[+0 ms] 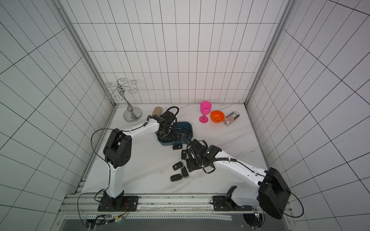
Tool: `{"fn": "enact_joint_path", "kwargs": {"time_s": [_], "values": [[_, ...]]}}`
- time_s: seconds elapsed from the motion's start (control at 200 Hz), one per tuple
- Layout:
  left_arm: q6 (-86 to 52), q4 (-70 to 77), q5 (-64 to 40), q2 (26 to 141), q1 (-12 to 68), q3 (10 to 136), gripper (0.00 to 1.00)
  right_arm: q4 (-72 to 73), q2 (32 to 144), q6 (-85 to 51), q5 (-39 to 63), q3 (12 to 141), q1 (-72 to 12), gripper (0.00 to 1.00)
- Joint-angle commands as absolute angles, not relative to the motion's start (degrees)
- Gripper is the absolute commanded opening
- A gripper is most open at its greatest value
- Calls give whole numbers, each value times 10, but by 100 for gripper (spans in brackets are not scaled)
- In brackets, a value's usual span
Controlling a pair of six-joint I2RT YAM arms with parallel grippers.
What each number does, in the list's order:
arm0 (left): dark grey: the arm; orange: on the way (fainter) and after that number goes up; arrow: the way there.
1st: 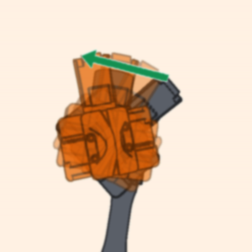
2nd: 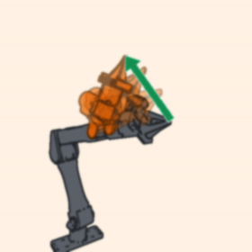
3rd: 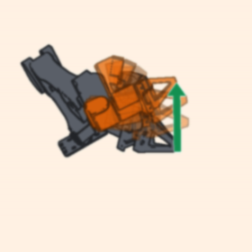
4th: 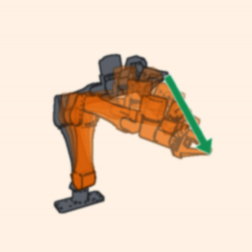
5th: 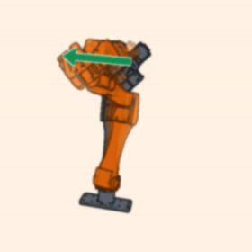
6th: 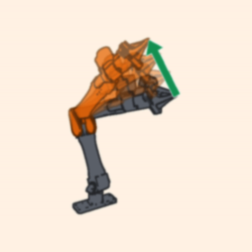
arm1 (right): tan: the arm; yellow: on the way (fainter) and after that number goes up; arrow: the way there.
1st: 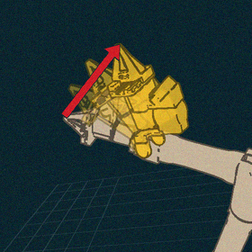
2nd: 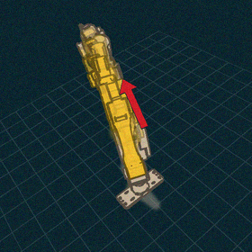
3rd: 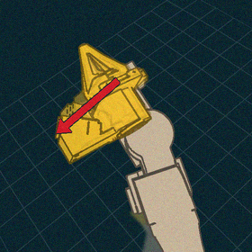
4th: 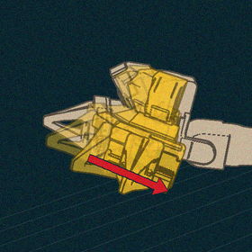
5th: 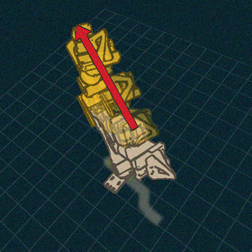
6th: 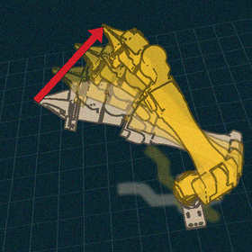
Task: Place the car key into the storage box
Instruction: Place the car key in the storage box, then pick up the car key from the center of the board.
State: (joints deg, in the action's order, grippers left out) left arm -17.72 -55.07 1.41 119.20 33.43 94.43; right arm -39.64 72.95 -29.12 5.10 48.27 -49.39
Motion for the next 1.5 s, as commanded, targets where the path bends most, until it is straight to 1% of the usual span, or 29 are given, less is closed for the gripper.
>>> {"fn": "enact_joint_path", "kwargs": {"time_s": [0.0,0.295,0.525,0.64,0.784,0.984,1.199,1.319,1.494], "values": [[-165,-556,12,1207,330,967,24,-359,756,-321,44,467,-517,73],[-163,-559,5,1215,324,966,29,-338,833,-334,28,498,-549,70],[-163,-558,11,1209,325,964,41,-318,866,-335,28,504,-553,69],[-164,-557,10,1208,325,962,45,-316,879,-334,31,514,-556,68],[-164,-552,3,1199,325,959,49,-313,892,-332,32,526,-560,68],[-165,-550,1,1181,325,959,58,-312,905,-333,34,535,-562,69],[-167,-551,-7,1156,325,956,64,-312,927,-335,34,530,-564,68],[-171,-555,-15,1139,325,956,65,-312,935,-335,28,526,-565,68],[-180,-554,-15,1085,324,940,65,-308,942,-339,22,519,-565,58]]}}
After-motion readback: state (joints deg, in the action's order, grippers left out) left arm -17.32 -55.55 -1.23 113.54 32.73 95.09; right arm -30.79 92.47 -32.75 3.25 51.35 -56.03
